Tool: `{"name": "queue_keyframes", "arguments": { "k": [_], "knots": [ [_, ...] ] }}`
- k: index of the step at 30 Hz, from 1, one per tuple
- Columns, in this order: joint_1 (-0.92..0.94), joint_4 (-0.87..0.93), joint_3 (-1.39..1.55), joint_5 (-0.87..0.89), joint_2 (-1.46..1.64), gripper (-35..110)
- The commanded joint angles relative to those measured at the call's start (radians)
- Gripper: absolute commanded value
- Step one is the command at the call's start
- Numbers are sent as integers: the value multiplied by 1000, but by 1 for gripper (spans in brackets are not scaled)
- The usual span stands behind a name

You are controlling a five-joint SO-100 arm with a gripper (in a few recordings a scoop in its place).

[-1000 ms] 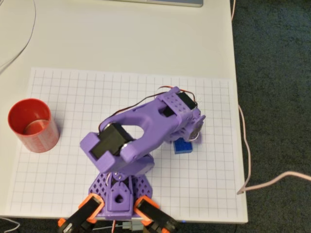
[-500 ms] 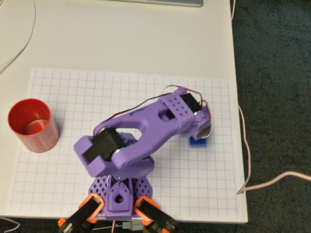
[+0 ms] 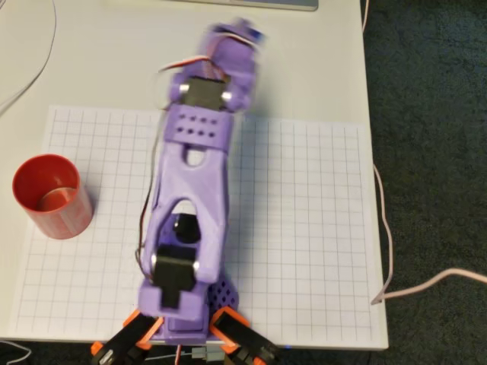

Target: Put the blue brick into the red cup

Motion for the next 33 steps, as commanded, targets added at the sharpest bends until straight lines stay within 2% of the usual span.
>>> {"name": "queue_keyframes", "arguments": {
  "k": [1,6,10,24,33],
  "knots": [
    [-477,83,-100,-5,84,0],
    [-962,172,-87,204,72,0],
    [-1192,181,-34,342,58,0],
    [-1190,328,132,310,137,0],
    [-1167,301,135,313,106,0]
  ]
}}
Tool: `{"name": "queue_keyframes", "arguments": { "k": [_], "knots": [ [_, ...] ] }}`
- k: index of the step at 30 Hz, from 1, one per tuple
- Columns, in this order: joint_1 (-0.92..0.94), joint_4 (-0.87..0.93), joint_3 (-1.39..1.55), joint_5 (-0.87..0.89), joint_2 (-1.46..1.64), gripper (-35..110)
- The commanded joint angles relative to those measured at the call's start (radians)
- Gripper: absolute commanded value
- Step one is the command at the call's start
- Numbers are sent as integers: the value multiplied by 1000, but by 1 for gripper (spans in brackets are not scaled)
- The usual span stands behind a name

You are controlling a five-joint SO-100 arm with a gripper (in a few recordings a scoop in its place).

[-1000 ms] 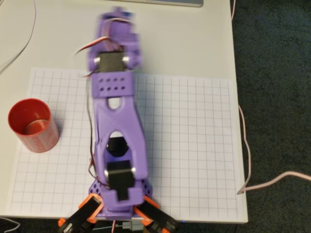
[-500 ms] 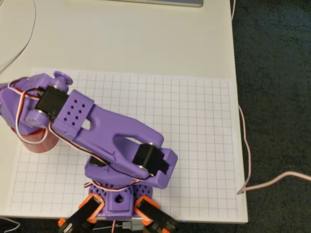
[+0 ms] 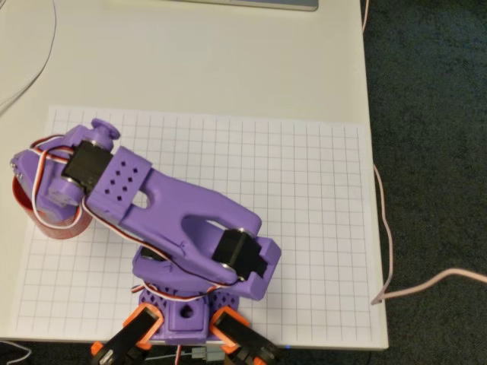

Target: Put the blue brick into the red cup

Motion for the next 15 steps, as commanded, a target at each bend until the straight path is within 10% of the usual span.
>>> {"name": "queue_keyframes", "arguments": {
  "k": [1,3,15],
  "knots": [
    [-9,5,-12,-5,9,14],
    [-5,5,5,-29,20,36],
    [35,-3,43,-81,55,45]
  ]
}}
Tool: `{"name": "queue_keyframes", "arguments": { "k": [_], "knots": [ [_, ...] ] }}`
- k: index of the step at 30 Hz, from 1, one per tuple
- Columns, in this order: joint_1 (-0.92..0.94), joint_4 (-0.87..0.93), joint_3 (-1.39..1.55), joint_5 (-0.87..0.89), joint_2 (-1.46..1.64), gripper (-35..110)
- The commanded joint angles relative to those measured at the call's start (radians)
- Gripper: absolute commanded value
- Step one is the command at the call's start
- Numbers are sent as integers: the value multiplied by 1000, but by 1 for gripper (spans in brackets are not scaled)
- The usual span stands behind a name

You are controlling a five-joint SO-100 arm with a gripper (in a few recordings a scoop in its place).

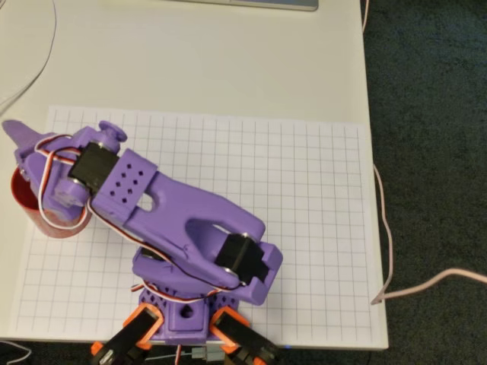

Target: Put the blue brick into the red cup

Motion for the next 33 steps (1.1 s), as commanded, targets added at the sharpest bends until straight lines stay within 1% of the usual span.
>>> {"name": "queue_keyframes", "arguments": {
  "k": [1,2,3,4,7,14,16,21,24,26,30,33],
  "knots": [
    [6,-3,-5,2,18,43],
    [8,-5,-3,-14,21,35],
    [17,-26,-3,-32,25,0],
    [31,-26,-6,-8,20,0],
    [43,-20,-5,-9,21,0],
    [95,-51,17,-46,89,0],
    [215,-106,29,-54,118,0],
    [749,-336,130,-137,252,0],
    [968,-403,166,-164,357,0],
    [1058,-400,166,-172,443,0],
    [1141,-334,207,-202,721,0],
    [1177,-250,193,-227,735,0]
  ]
}}
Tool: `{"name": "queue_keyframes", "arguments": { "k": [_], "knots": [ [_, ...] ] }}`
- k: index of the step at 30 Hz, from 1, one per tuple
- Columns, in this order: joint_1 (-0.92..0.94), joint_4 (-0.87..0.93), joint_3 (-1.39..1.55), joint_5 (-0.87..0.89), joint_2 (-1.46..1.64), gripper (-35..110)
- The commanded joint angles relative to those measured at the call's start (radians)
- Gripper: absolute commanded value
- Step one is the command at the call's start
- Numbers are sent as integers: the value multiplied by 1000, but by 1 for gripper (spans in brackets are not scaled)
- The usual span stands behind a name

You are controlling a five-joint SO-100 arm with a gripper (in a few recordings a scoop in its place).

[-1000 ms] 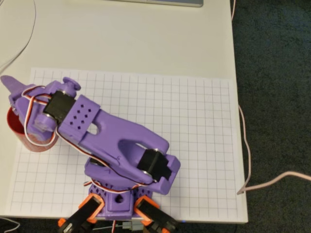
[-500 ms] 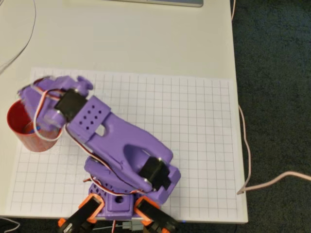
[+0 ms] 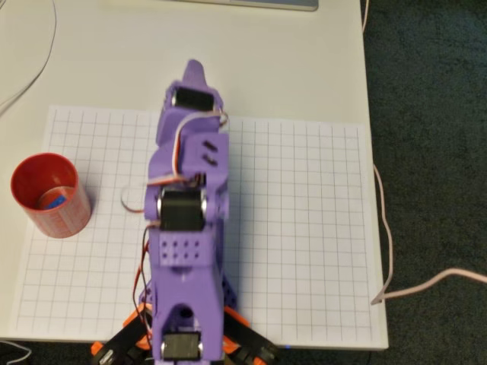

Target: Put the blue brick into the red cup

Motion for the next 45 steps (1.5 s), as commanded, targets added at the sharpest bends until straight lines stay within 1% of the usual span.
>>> {"name": "queue_keyframes", "arguments": {
  "k": [1,4,7,9,10,16,45],
  "knots": [
    [44,48,21,-25,32,0],
    [2,0,227,-80,32,0],
    [-21,-37,485,-91,32,0],
    [-21,-61,621,-84,32,0],
    [-17,-49,637,-52,32,0],
    [-9,-23,629,-8,32,0],
    [6,-25,629,-5,32,0]
  ]
}}
